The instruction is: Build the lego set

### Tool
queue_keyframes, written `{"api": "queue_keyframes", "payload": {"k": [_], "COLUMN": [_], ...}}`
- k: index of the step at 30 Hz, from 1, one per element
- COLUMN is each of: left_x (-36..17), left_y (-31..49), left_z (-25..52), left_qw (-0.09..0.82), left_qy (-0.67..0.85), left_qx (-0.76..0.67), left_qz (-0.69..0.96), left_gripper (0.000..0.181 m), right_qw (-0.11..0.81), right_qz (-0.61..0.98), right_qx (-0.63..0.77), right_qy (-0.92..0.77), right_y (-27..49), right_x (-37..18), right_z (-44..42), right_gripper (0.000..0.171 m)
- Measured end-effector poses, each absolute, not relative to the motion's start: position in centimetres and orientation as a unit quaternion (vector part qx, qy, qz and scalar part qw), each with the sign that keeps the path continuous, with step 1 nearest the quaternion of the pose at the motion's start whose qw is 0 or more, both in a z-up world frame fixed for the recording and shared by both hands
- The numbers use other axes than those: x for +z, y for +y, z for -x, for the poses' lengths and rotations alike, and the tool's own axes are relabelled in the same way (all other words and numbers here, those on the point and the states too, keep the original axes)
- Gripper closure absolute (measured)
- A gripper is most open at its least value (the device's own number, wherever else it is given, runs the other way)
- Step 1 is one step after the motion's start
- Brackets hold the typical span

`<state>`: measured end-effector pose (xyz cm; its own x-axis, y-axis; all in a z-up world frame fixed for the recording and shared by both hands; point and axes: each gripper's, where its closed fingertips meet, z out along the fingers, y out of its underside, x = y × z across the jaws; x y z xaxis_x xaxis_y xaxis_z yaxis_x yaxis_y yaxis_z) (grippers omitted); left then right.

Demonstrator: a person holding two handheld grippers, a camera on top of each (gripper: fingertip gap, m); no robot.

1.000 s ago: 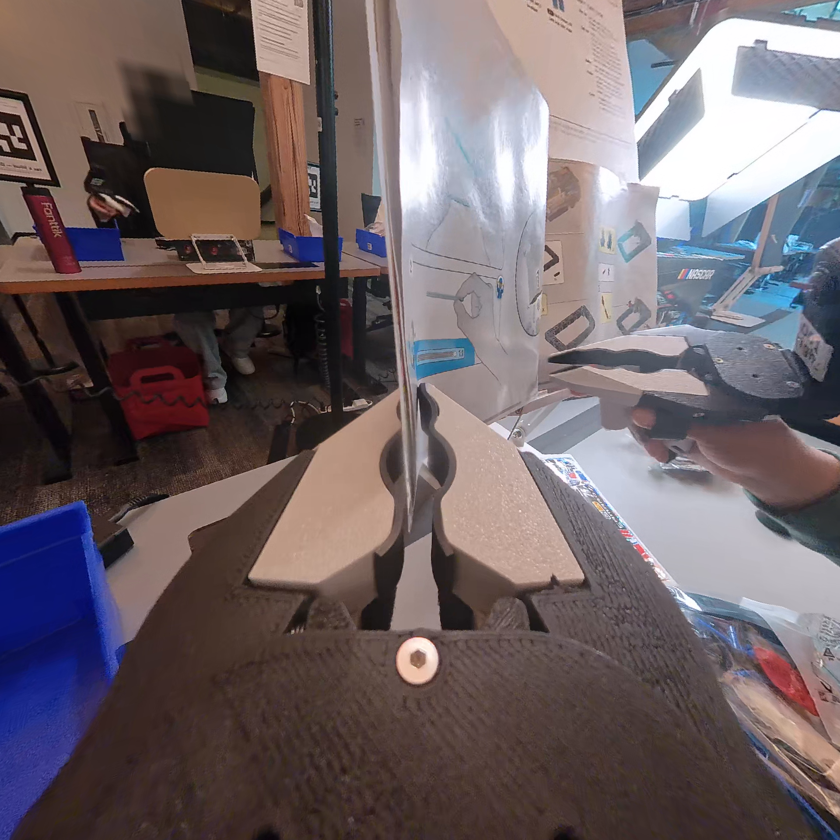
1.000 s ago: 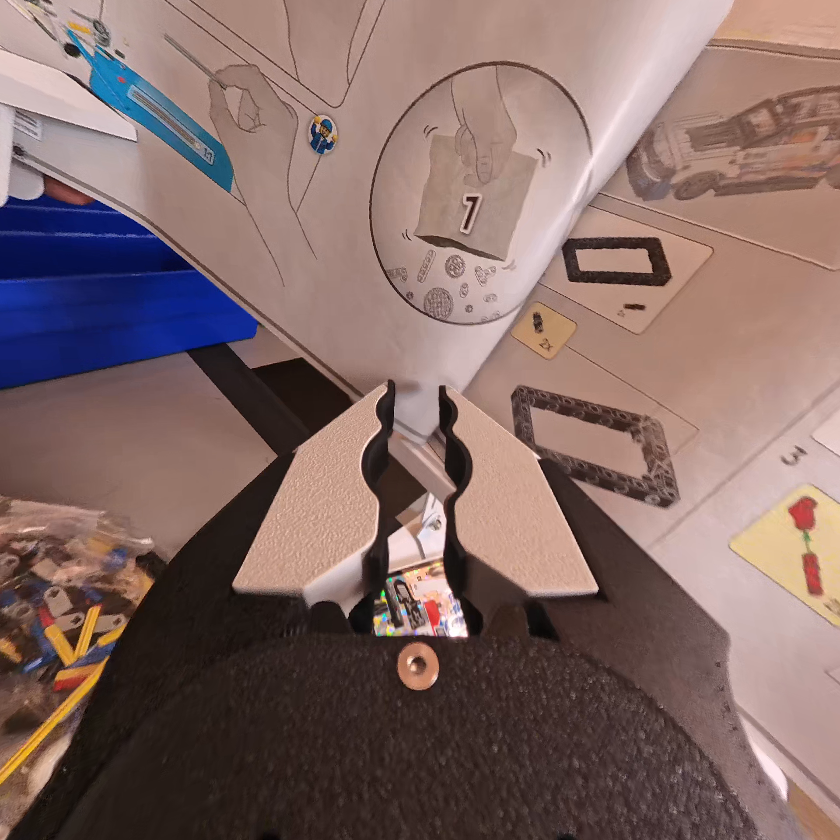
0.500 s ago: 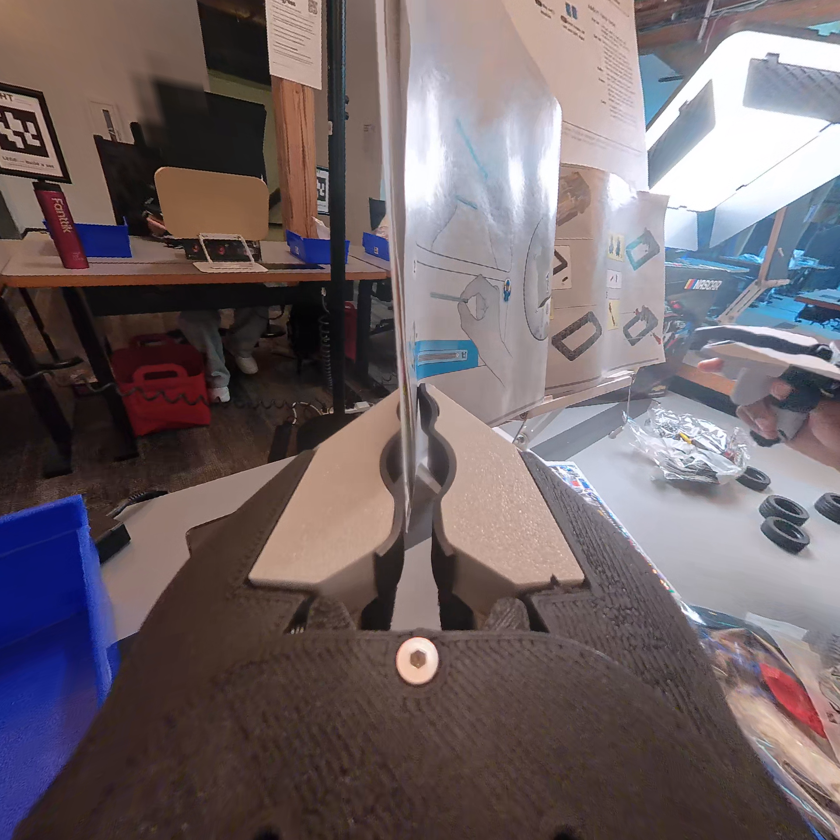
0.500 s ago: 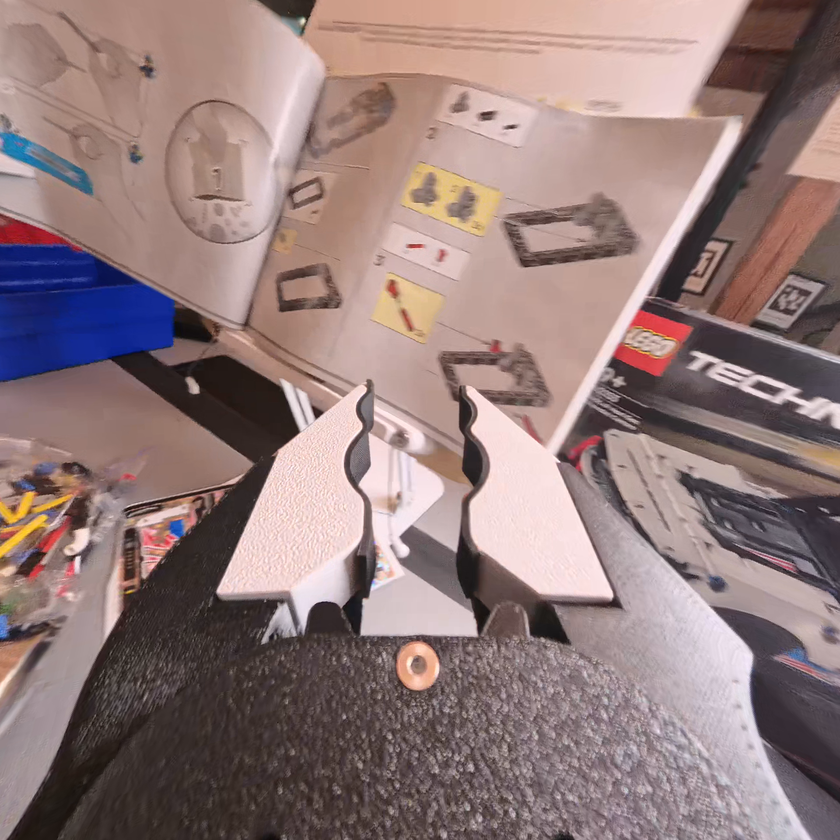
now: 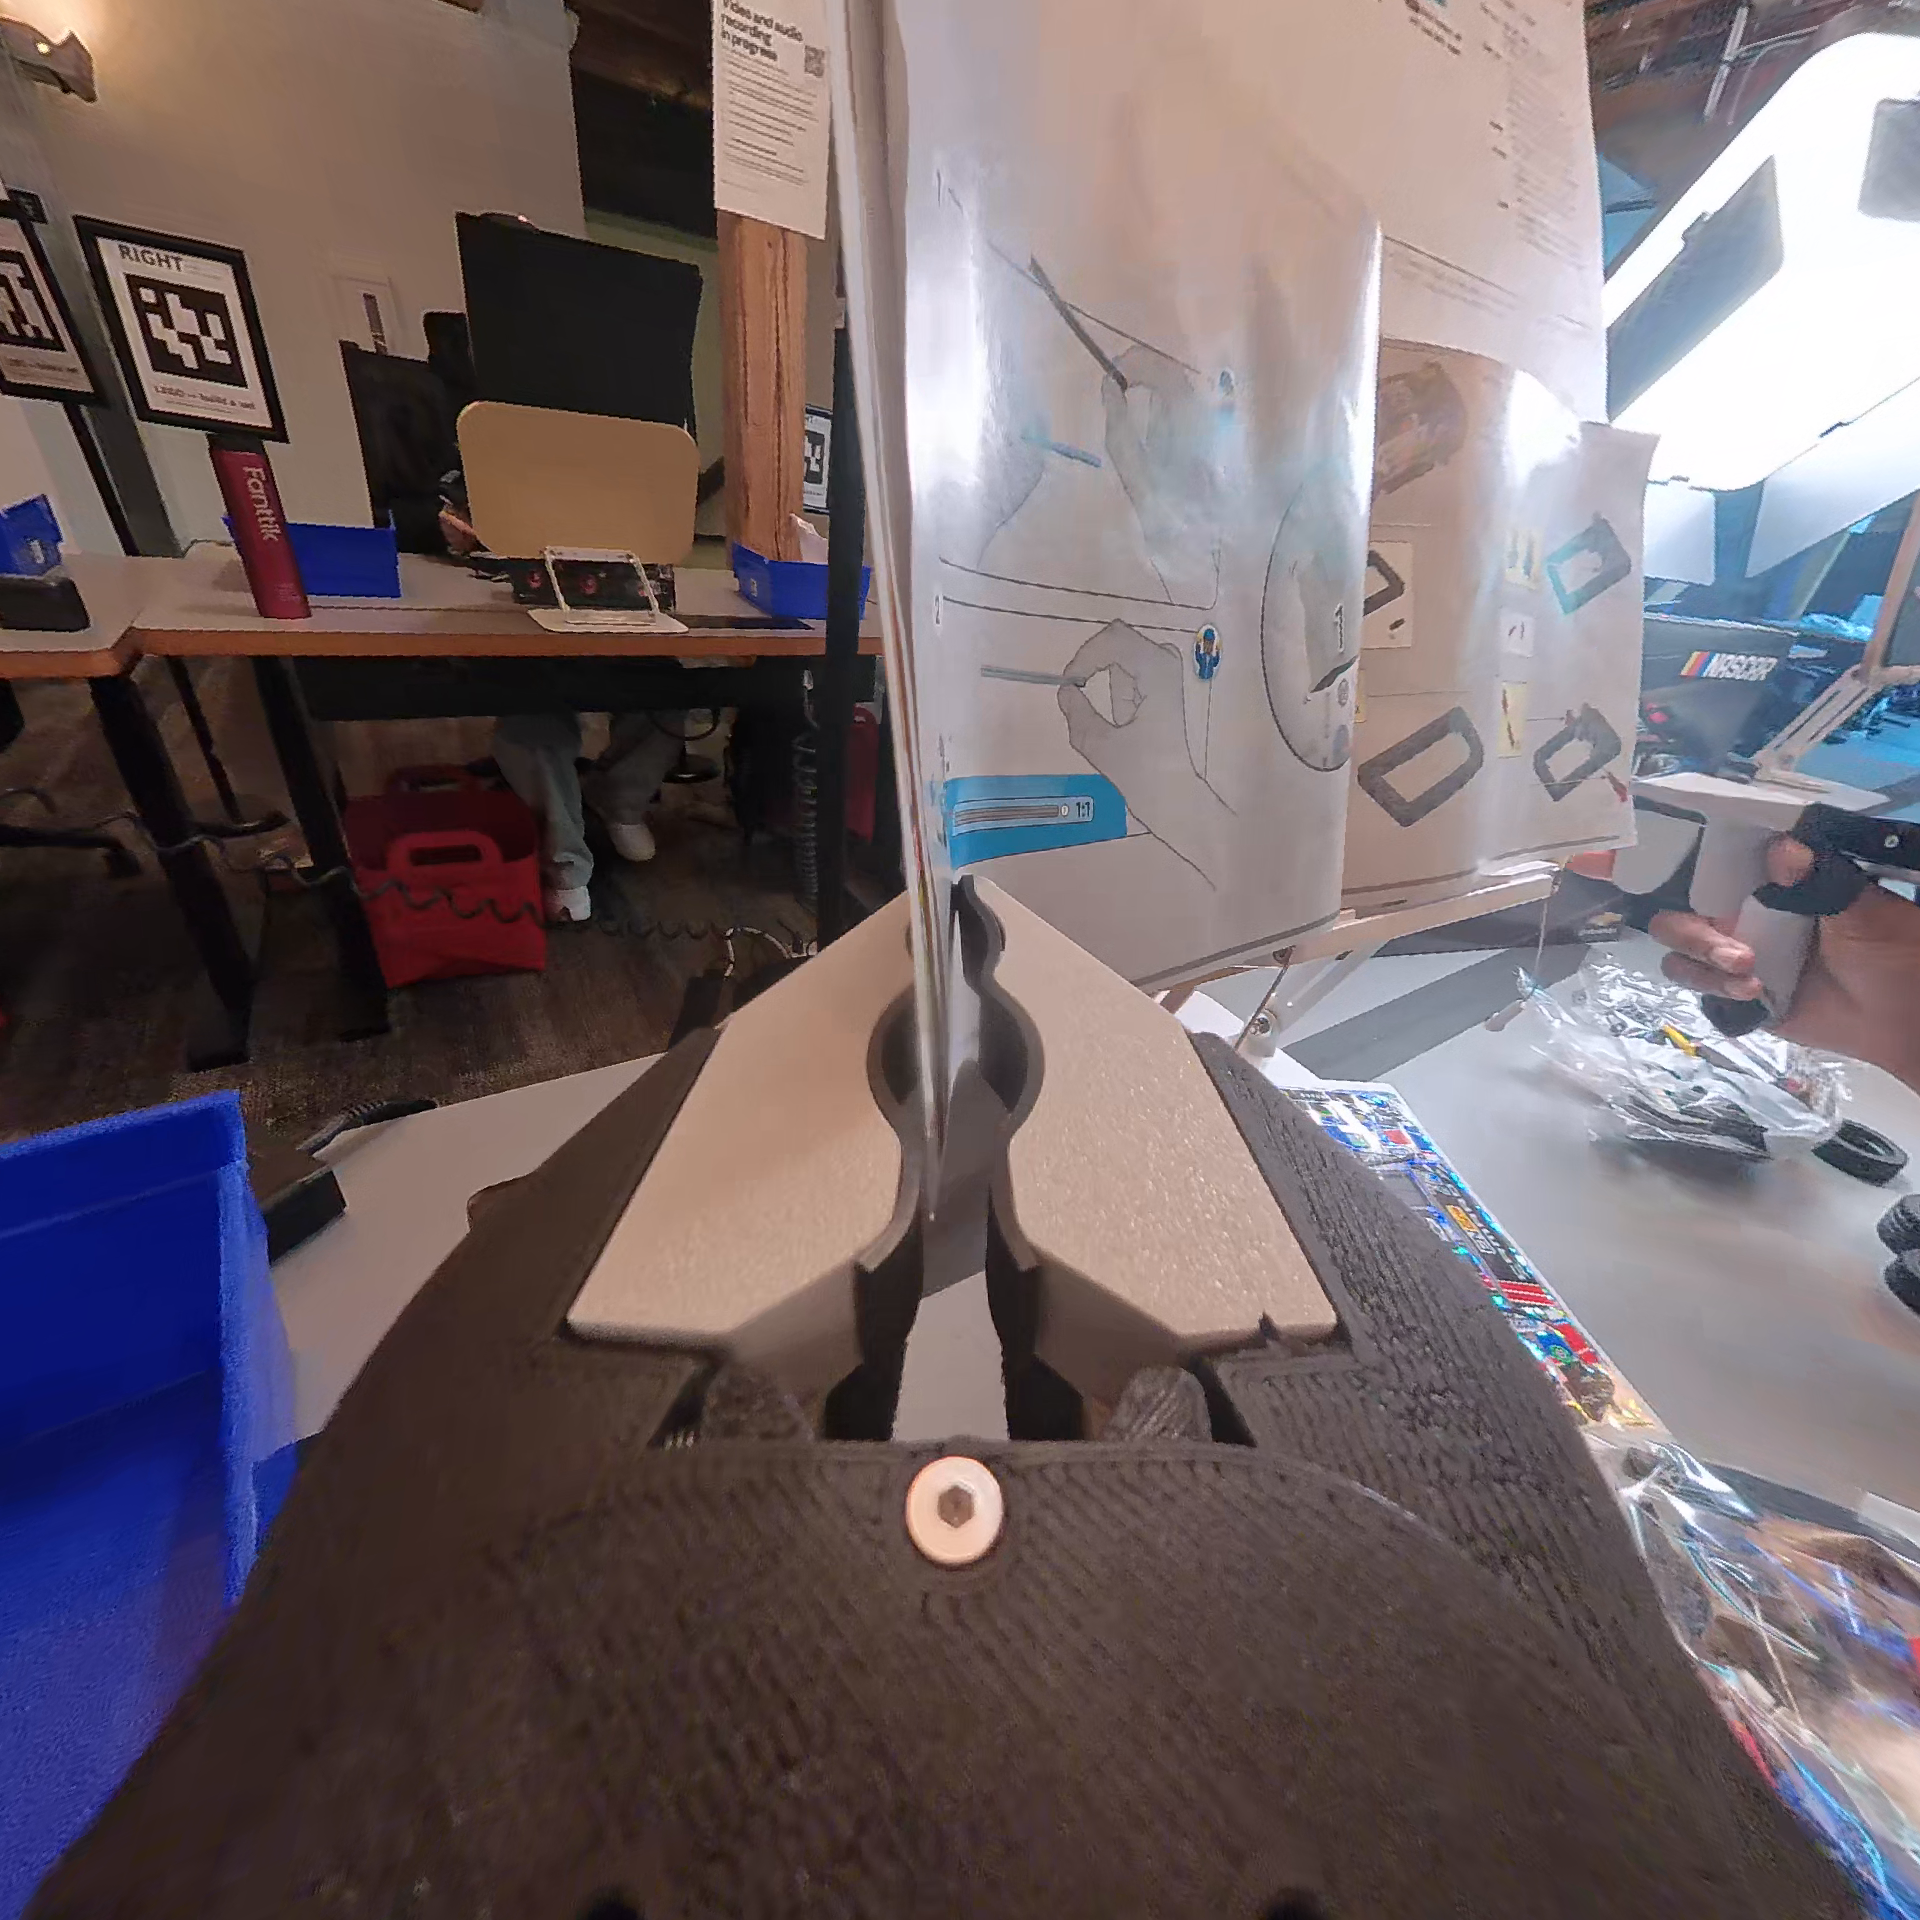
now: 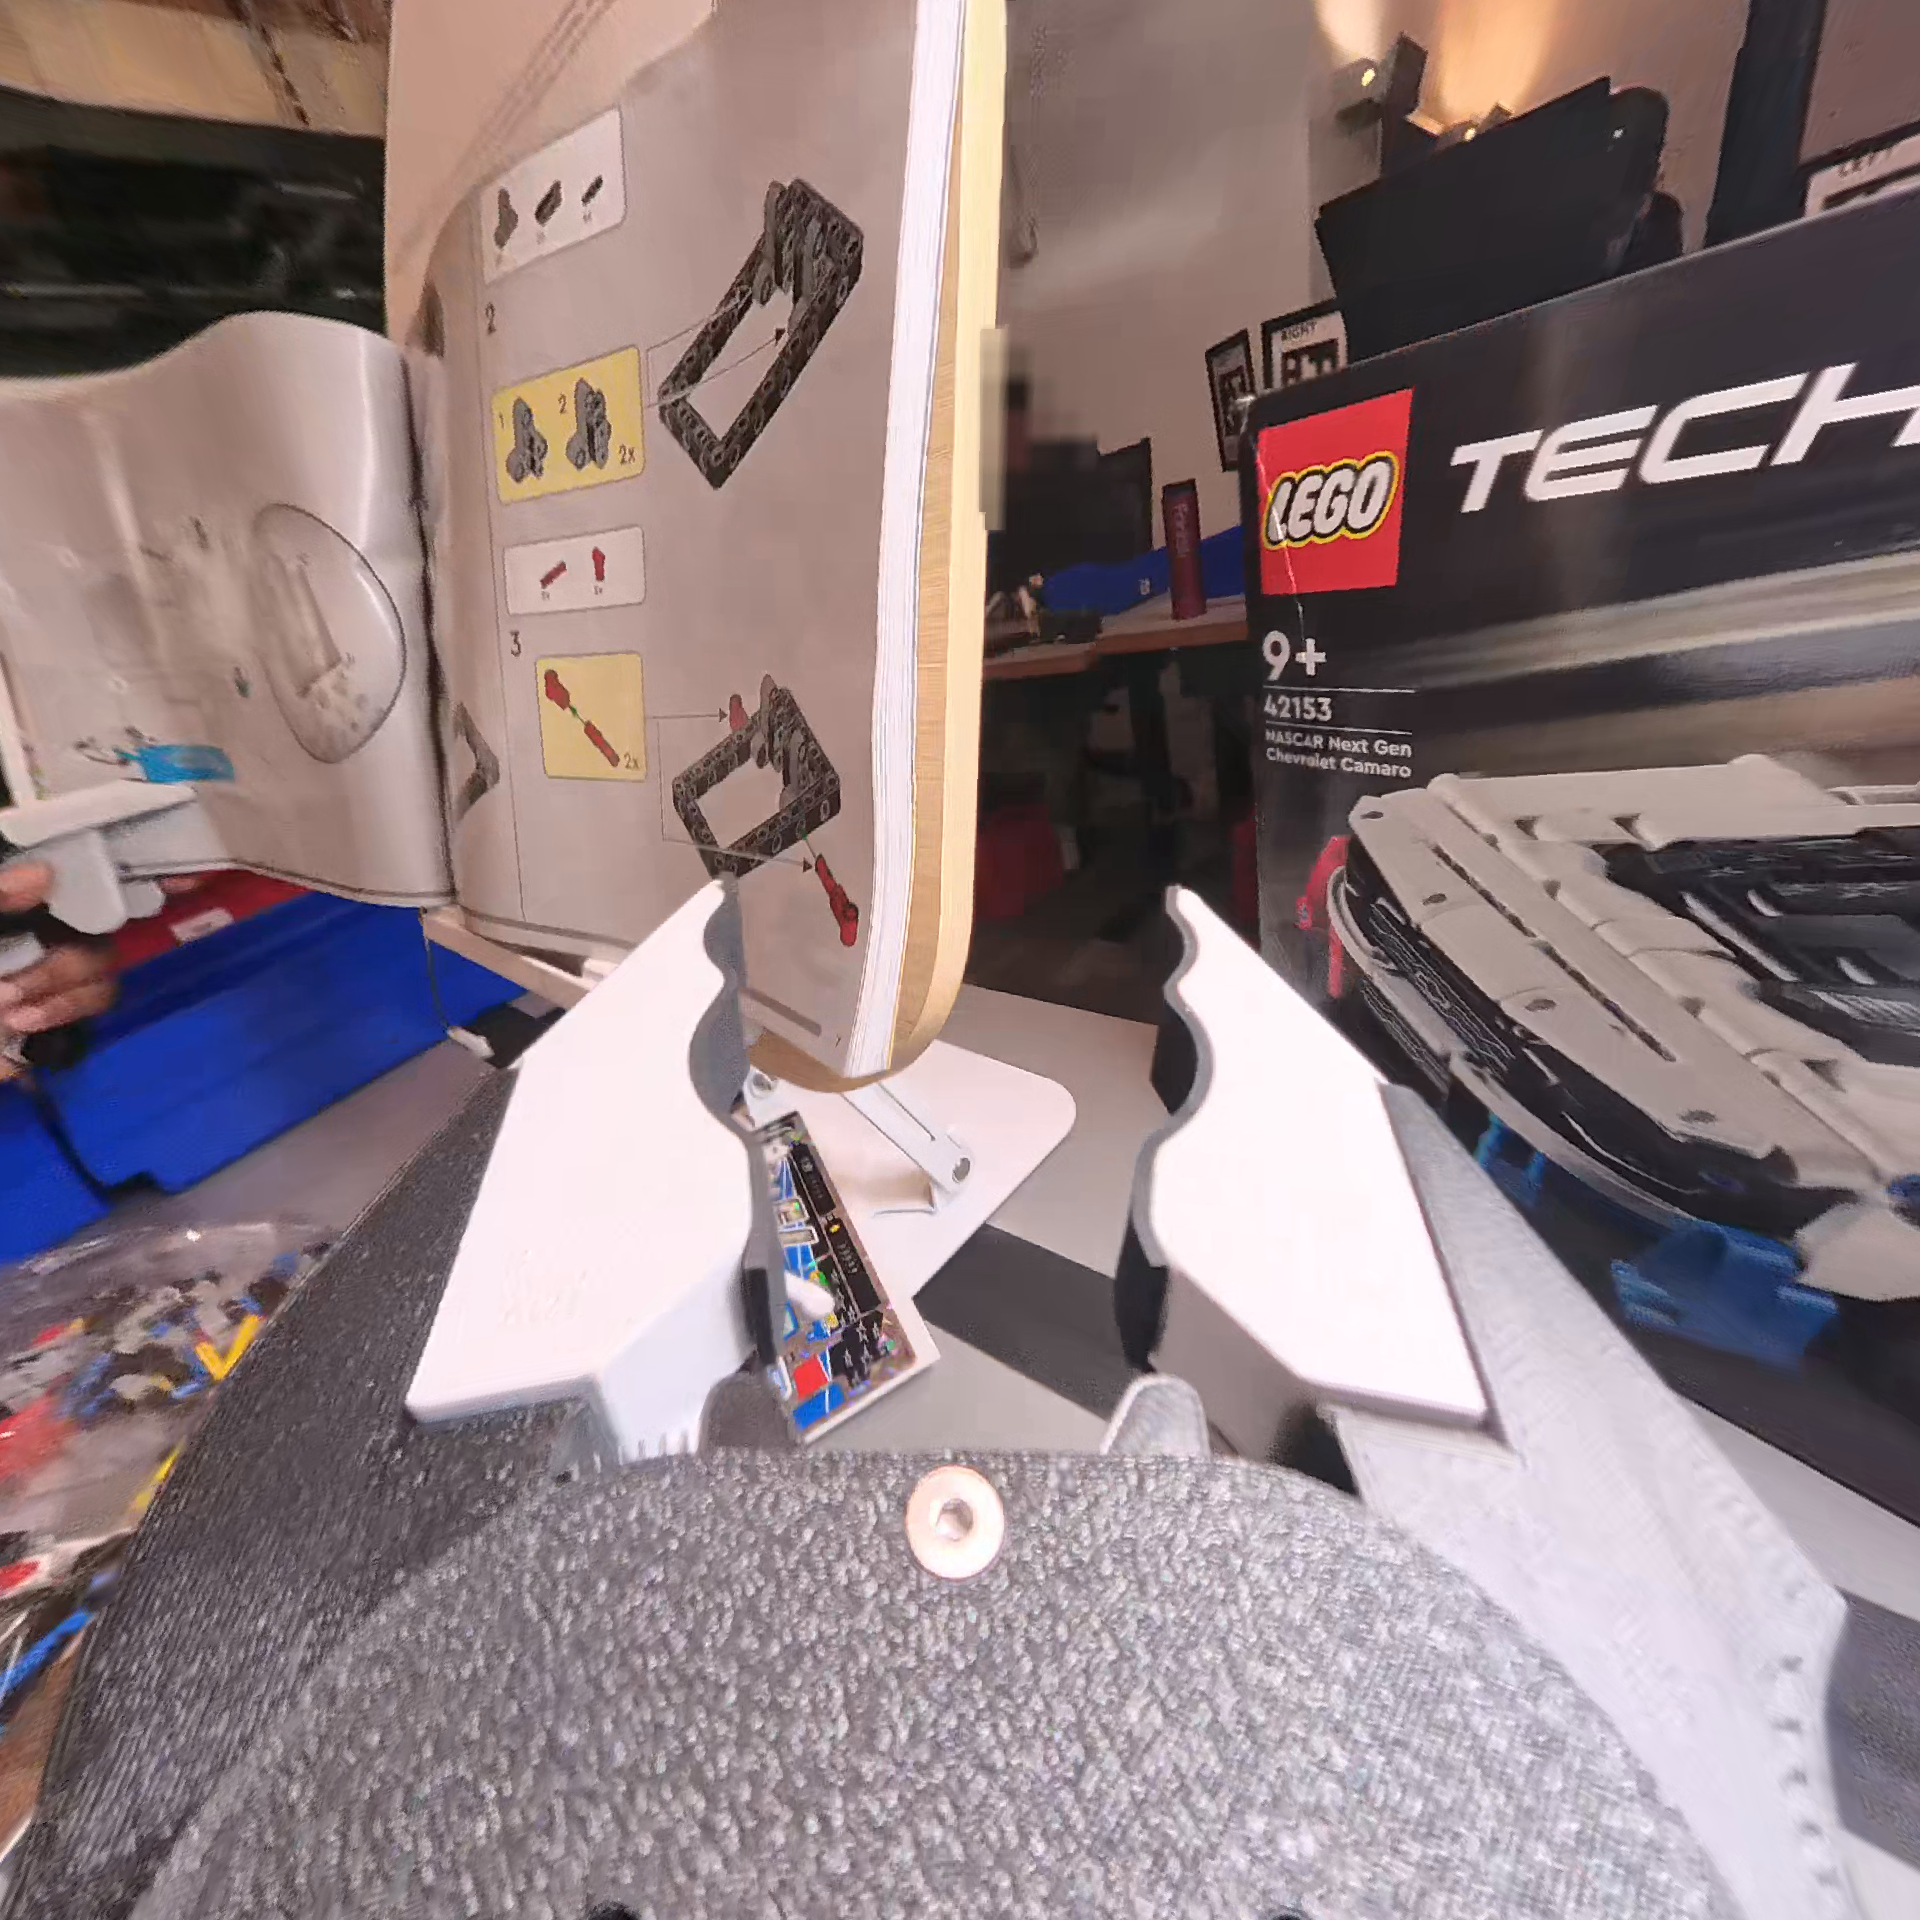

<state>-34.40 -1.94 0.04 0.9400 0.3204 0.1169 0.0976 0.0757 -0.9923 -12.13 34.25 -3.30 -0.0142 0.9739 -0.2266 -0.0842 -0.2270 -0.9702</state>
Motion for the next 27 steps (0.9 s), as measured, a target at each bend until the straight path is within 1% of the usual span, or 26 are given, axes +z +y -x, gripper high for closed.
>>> {"api": "queue_keyframes", "payload": {"k": [1,2,3,5,6,11,12,13,15,20,23,27], "left_x": [-0.1,-0.3,-0.4,-0.7,-0.8,-1.3,-1.3,-1.3,-1.3,-1.7,-1.5,-1.0], "left_y": [-1.9,-1.8,-1.7,-1.6,-1.5,-1.3,-1.3,-1.2,-0.9,0.2,1.4,5.0], "left_z": [34.5,34.6,34.6,34.8,34.8,35.1,35.2,35.3,35.4,35.7,35.7,35.7], "left_qw": [0.716,0.716,0.715,0.714,0.714,0.713,0.714,0.716,0.719,0.718,0.729,0.724], "left_qy": [-0.156,-0.157,-0.159,-0.162,-0.164,-0.173,-0.176,-0.179,-0.184,-0.195,-0.199,-0.177], "left_qx": [0.079,0.080,0.082,0.084,0.085,0.087,0.086,0.086,0.083,0.080,0.053,0.045], "left_qz": [0.675,0.676,0.676,0.676,0.676,0.674,0.672,0.670,0.665,0.663,0.653,0.665], "left_gripper": [0.181,0.181,0.181,0.181,0.181,0.181,0.181,0.181,0.181,0.181,0.181,0.181], "right_qw": [0.452,0.447,0.445,0.448,0.454,0.476,0.480,0.485,0.473,0.481,0.491,0.516], "right_qz": [0.524,0.515,0.511,0.507,0.505,0.504,0.503,0.497,0.484,0.456,0.455,0.466], "right_qx": [0.589,0.601,0.608,0.605,0.602,0.566,0.565,0.569,0.582,0.585,0.592,0.581], "right_qy": [-0.417,-0.417,-0.415,-0.420,-0.421,-0.447,-0.445,-0.440,-0.450,-0.467,-0.448,-0.423], "right_y": [34.2,34.0,33.9,33.6,33.5,33.7,33.8,34.0,33.8,33.6,35.1,37.6], "right_x": [-3.1,-2.8,-2.6,-2.6,-2.5,-2.6,-2.5,-2.2,-1.9,-1.2,-0.9,-1.3], "right_z": [12.3,12.5,12.7,13.1,13.2,12.9,12.8,12.4,11.8,10.7,9.4,7.9], "right_gripper": [0.104,0.118,0.128,0.143,0.147,0.151,0.155,0.163,0.167,0.170,0.170,0.170]}}
